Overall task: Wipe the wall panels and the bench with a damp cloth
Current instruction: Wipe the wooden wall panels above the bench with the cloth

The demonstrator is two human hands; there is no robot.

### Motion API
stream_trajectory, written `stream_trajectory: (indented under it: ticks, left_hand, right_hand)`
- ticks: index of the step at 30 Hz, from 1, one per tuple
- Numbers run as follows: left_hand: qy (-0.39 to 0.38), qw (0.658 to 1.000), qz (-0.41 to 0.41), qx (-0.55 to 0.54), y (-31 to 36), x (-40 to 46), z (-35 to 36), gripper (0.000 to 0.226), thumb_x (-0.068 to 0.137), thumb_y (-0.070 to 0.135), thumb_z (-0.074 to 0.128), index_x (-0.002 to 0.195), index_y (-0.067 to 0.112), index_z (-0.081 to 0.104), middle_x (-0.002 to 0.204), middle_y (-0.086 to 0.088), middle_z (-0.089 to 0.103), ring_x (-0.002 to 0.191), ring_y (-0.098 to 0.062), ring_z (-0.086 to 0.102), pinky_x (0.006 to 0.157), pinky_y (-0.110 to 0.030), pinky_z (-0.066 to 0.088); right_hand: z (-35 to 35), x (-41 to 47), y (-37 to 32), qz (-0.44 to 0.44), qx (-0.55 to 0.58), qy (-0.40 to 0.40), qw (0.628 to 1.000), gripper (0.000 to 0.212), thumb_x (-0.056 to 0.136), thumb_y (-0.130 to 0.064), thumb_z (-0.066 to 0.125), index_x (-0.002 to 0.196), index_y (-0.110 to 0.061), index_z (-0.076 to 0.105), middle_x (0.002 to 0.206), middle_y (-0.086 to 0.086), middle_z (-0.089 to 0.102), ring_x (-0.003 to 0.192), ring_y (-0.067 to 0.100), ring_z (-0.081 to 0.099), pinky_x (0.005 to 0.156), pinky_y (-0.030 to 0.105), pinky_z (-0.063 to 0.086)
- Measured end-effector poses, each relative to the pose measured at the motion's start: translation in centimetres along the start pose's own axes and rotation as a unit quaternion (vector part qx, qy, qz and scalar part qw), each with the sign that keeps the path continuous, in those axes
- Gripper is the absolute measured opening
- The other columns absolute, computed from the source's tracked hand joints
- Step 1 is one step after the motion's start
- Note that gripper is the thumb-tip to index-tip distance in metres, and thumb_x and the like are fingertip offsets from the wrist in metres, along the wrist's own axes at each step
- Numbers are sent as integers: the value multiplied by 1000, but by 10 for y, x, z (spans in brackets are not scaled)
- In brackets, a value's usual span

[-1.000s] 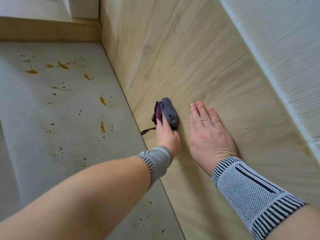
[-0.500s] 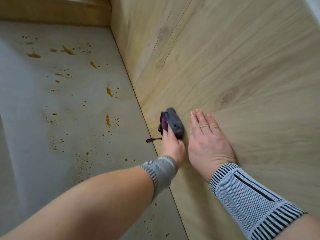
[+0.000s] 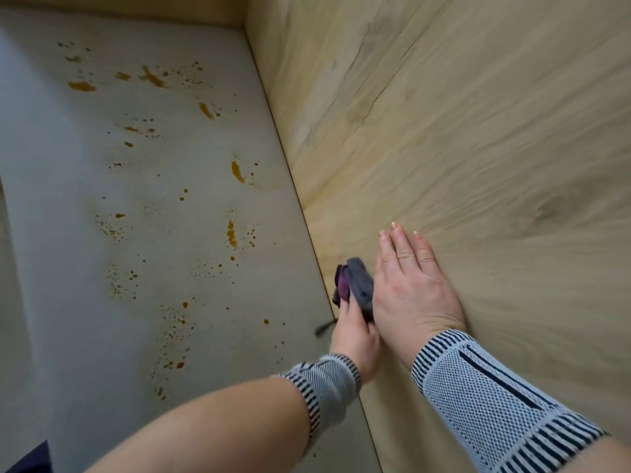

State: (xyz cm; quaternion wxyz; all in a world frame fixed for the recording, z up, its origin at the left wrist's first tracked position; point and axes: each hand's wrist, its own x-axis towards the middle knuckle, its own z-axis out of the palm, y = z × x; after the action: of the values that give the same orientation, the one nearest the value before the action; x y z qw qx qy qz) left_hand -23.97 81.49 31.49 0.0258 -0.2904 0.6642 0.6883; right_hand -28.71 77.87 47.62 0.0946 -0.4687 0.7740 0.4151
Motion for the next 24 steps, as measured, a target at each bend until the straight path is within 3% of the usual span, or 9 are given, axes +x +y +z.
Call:
stream_trajectory:
  ticks: [2,4,6,8,15,18,20,22,24]
  left_hand:
    - [-5,1000,-26,-8,-9,13,-1,86,95,29,55,156,39,-5,166,11,1,149,-9,20,110,-3,8]
    - [19,994,-96,-55,-7,44,-18,87,92,15,55,158,35,2,163,3,19,141,-21,38,114,-23,31]
    - [46,988,-139,-42,3,77,-46,84,90,6,48,159,28,5,161,-6,26,136,-30,44,111,-33,38]
    - [64,984,-165,-22,10,98,-63,78,92,5,44,159,23,8,161,-8,27,138,-31,42,113,-33,35]
    - [6,979,-196,-53,-24,51,-28,69,94,14,50,156,25,22,152,-6,42,131,-29,50,109,-40,42]
    - [9,969,-246,24,-13,85,-43,72,96,9,45,158,21,10,147,-15,44,130,-33,49,109,-38,40]
    - [8,962,-265,59,-6,103,-56,74,98,11,44,158,22,3,149,-16,40,132,-34,46,109,-40,39]
    - [13,966,-251,61,-11,103,-59,74,97,12,45,159,19,6,149,-16,38,131,-35,46,107,-39,40]
    - [-9,976,-210,60,-20,75,-47,68,96,12,49,156,13,17,148,-16,42,129,-33,48,106,-38,42]
  right_hand:
    - [6,6,-1,0,-21,6,1000,61,91,-20,0,142,11,-15,158,26,-14,145,40,-17,101,49,-31]
    - [21,14,-5,13,-21,44,999,57,97,-17,13,145,14,14,157,30,11,147,43,5,109,47,-27]
    - [38,23,-10,42,22,75,996,58,87,-13,19,127,17,50,140,30,46,135,43,39,115,47,-4]
    - [44,26,-16,40,72,80,993,57,82,-11,22,117,18,57,130,30,56,126,44,50,115,46,12]
    - [53,36,-21,43,117,119,985,56,81,-17,23,123,18,36,132,31,53,128,44,48,116,47,3]
    - [57,39,-24,44,96,114,988,56,83,-12,19,123,19,42,133,29,53,128,42,49,115,47,4]
    - [57,39,-25,61,64,111,990,55,83,-11,15,126,15,37,137,28,50,132,41,45,115,49,3]
    - [46,38,-26,54,28,112,992,64,81,-13,0,134,18,20,149,32,29,141,45,27,114,51,-7]
    - [38,33,-24,10,6,63,998,66,75,-17,-18,131,18,-12,155,32,-5,145,45,-4,106,53,-26]
